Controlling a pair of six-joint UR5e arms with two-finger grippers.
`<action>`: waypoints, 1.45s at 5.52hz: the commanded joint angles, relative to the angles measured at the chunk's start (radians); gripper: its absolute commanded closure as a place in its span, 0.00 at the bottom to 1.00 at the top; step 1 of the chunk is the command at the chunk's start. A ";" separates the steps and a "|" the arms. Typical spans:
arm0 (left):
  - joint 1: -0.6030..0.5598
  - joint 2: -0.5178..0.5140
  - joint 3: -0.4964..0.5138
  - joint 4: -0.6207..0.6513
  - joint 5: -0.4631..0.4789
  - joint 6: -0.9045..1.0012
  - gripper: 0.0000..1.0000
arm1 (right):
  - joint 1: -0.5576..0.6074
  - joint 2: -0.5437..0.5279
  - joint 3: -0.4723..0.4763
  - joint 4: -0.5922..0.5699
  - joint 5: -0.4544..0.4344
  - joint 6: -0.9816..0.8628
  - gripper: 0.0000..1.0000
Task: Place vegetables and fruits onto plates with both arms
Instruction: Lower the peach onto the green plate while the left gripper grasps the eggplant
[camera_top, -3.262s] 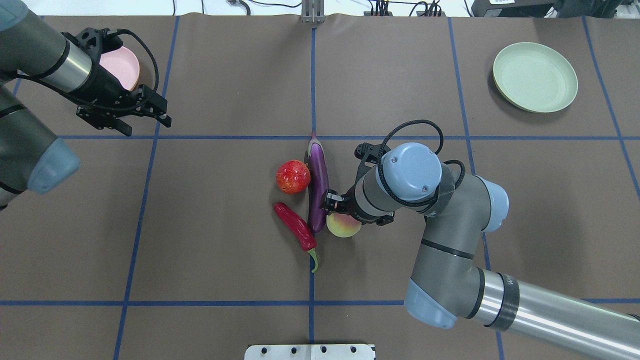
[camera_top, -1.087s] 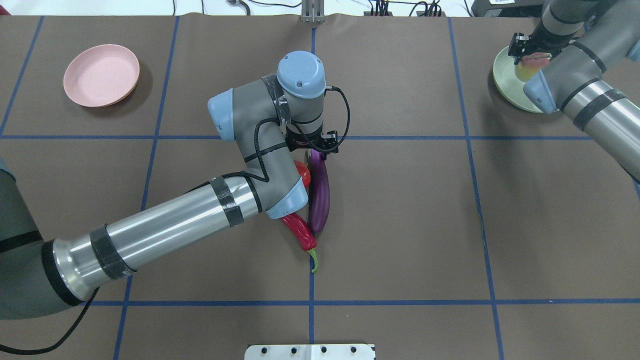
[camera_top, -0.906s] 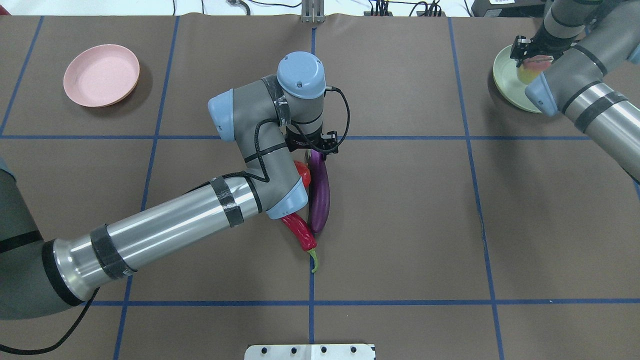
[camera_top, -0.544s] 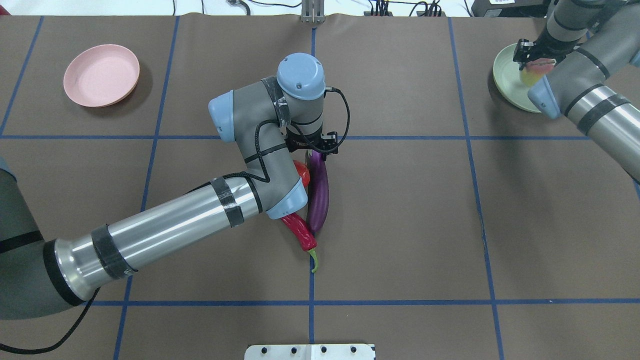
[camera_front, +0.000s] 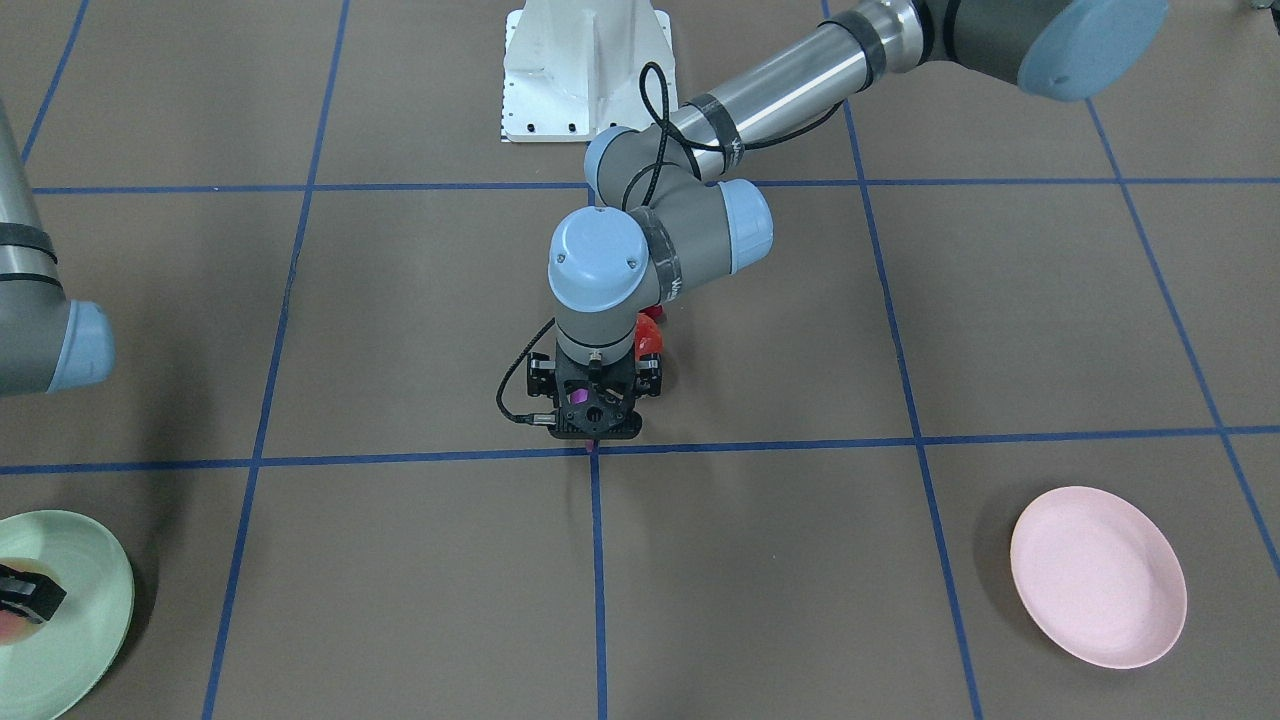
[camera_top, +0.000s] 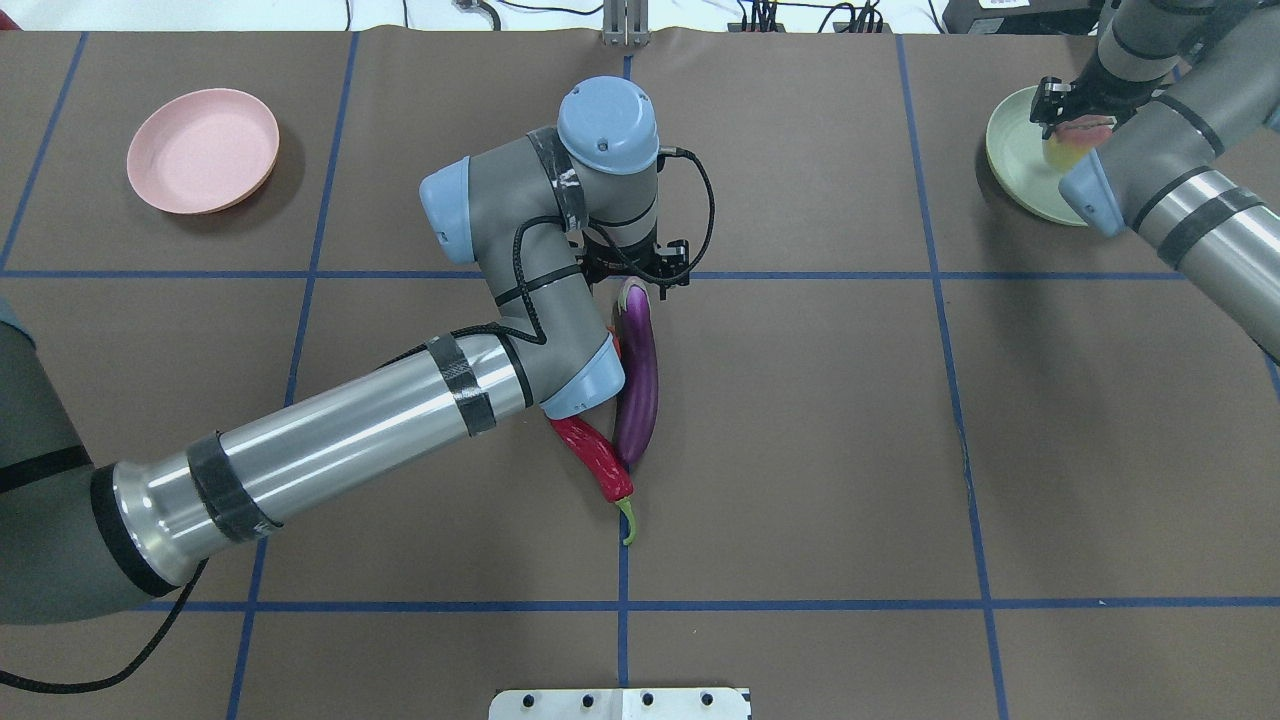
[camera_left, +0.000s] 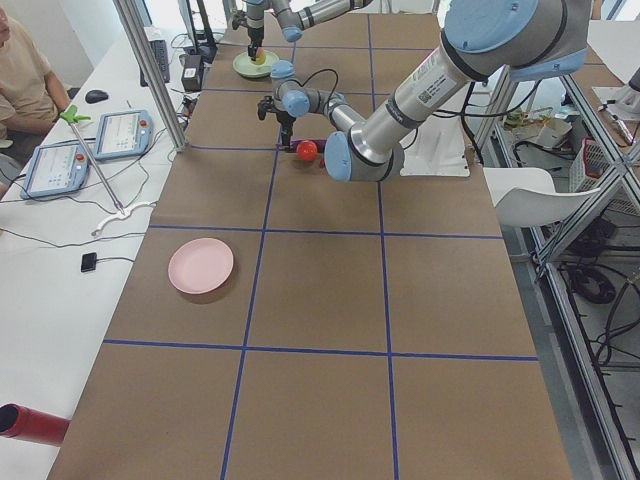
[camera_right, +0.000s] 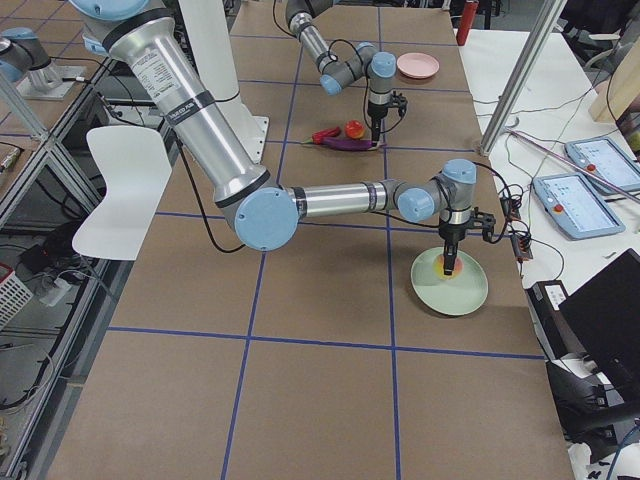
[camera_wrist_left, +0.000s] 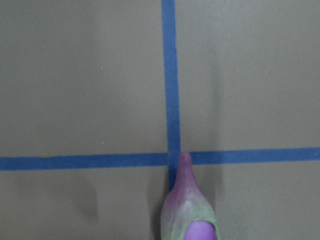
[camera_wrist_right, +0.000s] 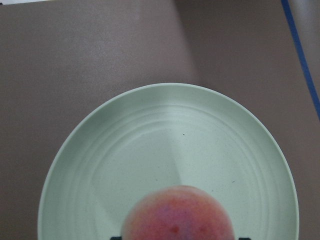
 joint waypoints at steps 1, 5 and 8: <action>0.006 -0.001 0.022 -0.003 0.001 -0.001 0.08 | -0.001 -0.002 0.000 0.000 0.000 -0.001 0.72; 0.031 -0.010 0.062 -0.043 0.002 -0.010 0.29 | 0.013 -0.043 -0.001 0.057 0.002 -0.062 0.00; 0.012 -0.043 0.051 -0.040 -0.002 -0.033 1.00 | 0.046 -0.037 0.012 0.057 0.018 -0.084 0.00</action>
